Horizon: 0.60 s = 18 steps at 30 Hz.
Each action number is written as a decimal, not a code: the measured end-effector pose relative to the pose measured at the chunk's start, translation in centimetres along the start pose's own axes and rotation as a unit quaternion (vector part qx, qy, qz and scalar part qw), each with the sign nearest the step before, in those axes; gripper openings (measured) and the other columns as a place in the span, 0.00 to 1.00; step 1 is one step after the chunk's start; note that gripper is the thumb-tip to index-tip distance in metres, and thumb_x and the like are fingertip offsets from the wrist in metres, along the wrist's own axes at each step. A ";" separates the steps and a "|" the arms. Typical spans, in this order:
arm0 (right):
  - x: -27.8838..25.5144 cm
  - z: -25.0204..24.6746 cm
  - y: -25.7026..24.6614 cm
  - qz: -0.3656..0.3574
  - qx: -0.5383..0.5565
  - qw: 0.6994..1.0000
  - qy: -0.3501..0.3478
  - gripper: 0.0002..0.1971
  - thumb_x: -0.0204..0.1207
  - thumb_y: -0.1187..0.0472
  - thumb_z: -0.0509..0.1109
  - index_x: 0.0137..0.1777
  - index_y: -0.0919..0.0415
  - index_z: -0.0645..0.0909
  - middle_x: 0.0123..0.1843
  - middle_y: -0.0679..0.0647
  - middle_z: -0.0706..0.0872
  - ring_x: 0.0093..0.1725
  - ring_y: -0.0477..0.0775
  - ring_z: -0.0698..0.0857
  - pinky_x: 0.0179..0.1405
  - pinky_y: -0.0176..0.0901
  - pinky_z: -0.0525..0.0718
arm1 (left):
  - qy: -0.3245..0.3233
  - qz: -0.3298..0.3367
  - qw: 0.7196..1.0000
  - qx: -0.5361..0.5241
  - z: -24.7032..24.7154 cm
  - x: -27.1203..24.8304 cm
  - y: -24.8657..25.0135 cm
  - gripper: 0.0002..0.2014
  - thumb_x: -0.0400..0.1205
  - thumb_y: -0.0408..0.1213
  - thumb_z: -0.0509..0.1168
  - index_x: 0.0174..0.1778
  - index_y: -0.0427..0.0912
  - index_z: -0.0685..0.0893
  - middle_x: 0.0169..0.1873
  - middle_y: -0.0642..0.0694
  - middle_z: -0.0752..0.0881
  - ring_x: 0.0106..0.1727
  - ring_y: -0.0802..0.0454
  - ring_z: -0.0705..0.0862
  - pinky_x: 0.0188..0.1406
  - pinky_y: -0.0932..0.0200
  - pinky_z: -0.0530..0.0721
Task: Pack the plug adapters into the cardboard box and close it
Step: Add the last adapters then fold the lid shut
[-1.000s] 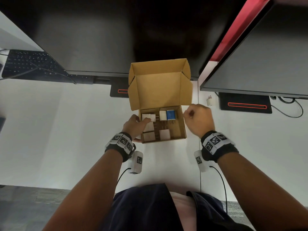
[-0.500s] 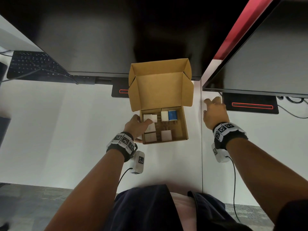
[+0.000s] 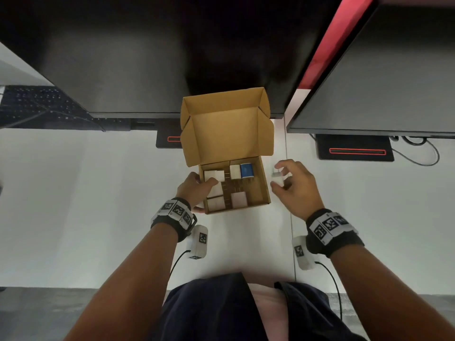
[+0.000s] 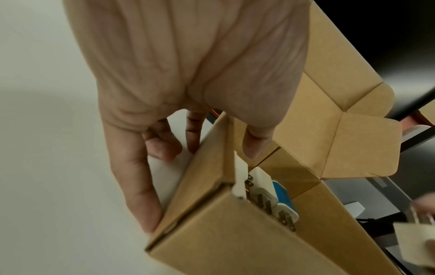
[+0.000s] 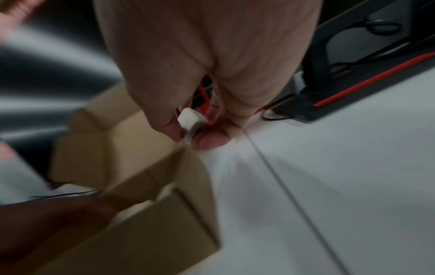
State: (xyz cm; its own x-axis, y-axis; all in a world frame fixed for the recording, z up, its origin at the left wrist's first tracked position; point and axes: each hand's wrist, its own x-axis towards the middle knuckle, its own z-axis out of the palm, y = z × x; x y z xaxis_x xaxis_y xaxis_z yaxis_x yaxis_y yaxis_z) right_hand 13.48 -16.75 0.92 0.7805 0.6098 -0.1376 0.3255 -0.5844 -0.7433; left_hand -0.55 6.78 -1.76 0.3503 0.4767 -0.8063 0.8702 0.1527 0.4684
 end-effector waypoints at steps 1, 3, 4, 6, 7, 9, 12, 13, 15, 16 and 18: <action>-0.3 0.4 -0.9 -0.012 0.007 1.000 -0.007 0.21 0.72 0.64 0.78 0.62 0.48 0.79 0.53 0.49 0.81 0.40 0.47 0.86 0.38 0.34 0.86 | 0.001 0.000 1.000 0.000 0.0 0.0 0.0 0.24 0.82 0.53 0.72 0.68 0.47 0.76 0.66 0.43 0.81 0.66 0.39 0.82 0.46 0.39 0.96; -0.6 1.5 -2.3 -0.041 -0.029 0.998 -0.033 0.19 0.73 0.63 0.77 0.62 0.51 0.79 0.53 0.48 0.83 0.44 0.48 0.84 0.40 0.37 0.86 | 0.002 0.001 1.000 0.001 0.0 -0.1 -0.1 0.23 0.82 0.53 0.72 0.67 0.46 0.77 0.65 0.42 0.81 0.66 0.39 0.82 0.47 0.39 0.96; -0.7 2.0 -2.7 -0.053 -0.074 0.994 -0.053 0.17 0.74 0.61 0.76 0.62 0.51 0.79 0.52 0.48 0.85 0.47 0.50 0.83 0.41 0.40 0.84 | 0.001 0.003 1.000 0.001 0.0 -0.2 -0.1 0.23 0.82 0.53 0.72 0.67 0.46 0.77 0.65 0.42 0.81 0.65 0.39 0.82 0.46 0.40 0.96; -0.6 2.9 -3.2 -0.055 -0.164 0.980 -0.096 0.14 0.75 0.61 0.73 0.59 0.53 0.77 0.48 0.51 0.86 0.50 0.55 0.79 0.43 0.45 0.80 | -0.001 0.005 1.000 -0.001 0.0 -0.3 -0.1 0.23 0.82 0.53 0.72 0.67 0.46 0.76 0.66 0.43 0.81 0.64 0.40 0.81 0.41 0.43 0.95; -0.5 3.2 -3.4 -0.045 -0.188 0.975 -0.114 0.13 0.76 0.61 0.72 0.59 0.54 0.77 0.47 0.54 0.86 0.51 0.56 0.79 0.44 0.46 0.80 | -0.002 0.005 1.000 -0.001 0.0 -0.3 -0.1 0.24 0.82 0.54 0.72 0.67 0.46 0.76 0.66 0.43 0.81 0.64 0.40 0.81 0.39 0.44 0.95; -0.2 3.8 -4.1 -0.031 -0.227 0.963 -0.141 0.14 0.77 0.62 0.71 0.62 0.57 0.78 0.49 0.59 0.86 0.50 0.58 0.81 0.45 0.46 0.82 | -0.004 0.005 1.000 -0.001 -0.1 -0.4 0.0 0.24 0.82 0.54 0.72 0.68 0.46 0.76 0.66 0.44 0.81 0.64 0.41 0.80 0.38 0.44 0.95; 0.6 4.8 -5.2 -0.048 -0.300 0.935 -0.181 0.13 0.79 0.62 0.69 0.63 0.61 0.80 0.52 0.60 0.86 0.49 0.59 0.85 0.49 0.52 0.88 | -0.001 0.006 1.000 -0.001 0.0 -0.4 0.0 0.24 0.82 0.53 0.72 0.68 0.46 0.76 0.66 0.44 0.81 0.62 0.42 0.81 0.39 0.44 0.95; 1.0 5.2 -5.5 -0.047 -0.320 0.926 -0.193 0.12 0.80 0.62 0.69 0.62 0.61 0.80 0.53 0.60 0.85 0.49 0.59 0.86 0.50 0.53 0.89 | 0.000 0.006 1.000 0.000 0.0 -0.4 0.0 0.23 0.81 0.54 0.72 0.67 0.46 0.77 0.65 0.44 0.82 0.61 0.42 0.82 0.39 0.44 0.95; 1.7 5.9 -6.1 -0.039 -0.346 0.911 -0.221 0.11 0.82 0.62 0.69 0.63 0.63 0.80 0.55 0.61 0.84 0.51 0.60 0.87 0.53 0.54 0.89 | 0.001 0.006 1.000 0.000 0.0 -0.4 0.0 0.23 0.81 0.54 0.72 0.66 0.46 0.77 0.65 0.43 0.82 0.60 0.42 0.82 0.38 0.44 0.95; 2.0 6.1 -6.3 -0.033 -0.355 0.904 -0.236 0.12 0.82 0.63 0.68 0.63 0.64 0.81 0.57 0.62 0.84 0.53 0.61 0.87 0.55 0.54 0.89 | 0.000 0.005 1.000 -0.001 0.0 -0.4 0.0 0.23 0.81 0.54 0.72 0.66 0.46 0.77 0.65 0.43 0.82 0.60 0.41 0.82 0.39 0.44 0.95; 2.5 6.7 -6.6 -0.022 -0.363 0.895 -0.257 0.12 0.83 0.64 0.67 0.64 0.65 0.81 0.59 0.62 0.84 0.56 0.62 0.87 0.58 0.54 0.88 | 0.000 0.004 1.000 -0.003 -0.1 -0.4 0.0 0.23 0.82 0.54 0.72 0.67 0.46 0.77 0.65 0.43 0.83 0.60 0.40 0.83 0.41 0.43 0.96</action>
State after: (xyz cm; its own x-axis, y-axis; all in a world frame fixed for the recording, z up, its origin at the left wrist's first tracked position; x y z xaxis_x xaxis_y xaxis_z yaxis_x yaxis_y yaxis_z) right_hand 9.70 -7.85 1.08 0.4701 0.6976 -0.5408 0.7565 -0.6340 -0.1604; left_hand -0.73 6.65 -1.36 0.3565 0.4787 -0.8023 0.8656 0.1540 0.4765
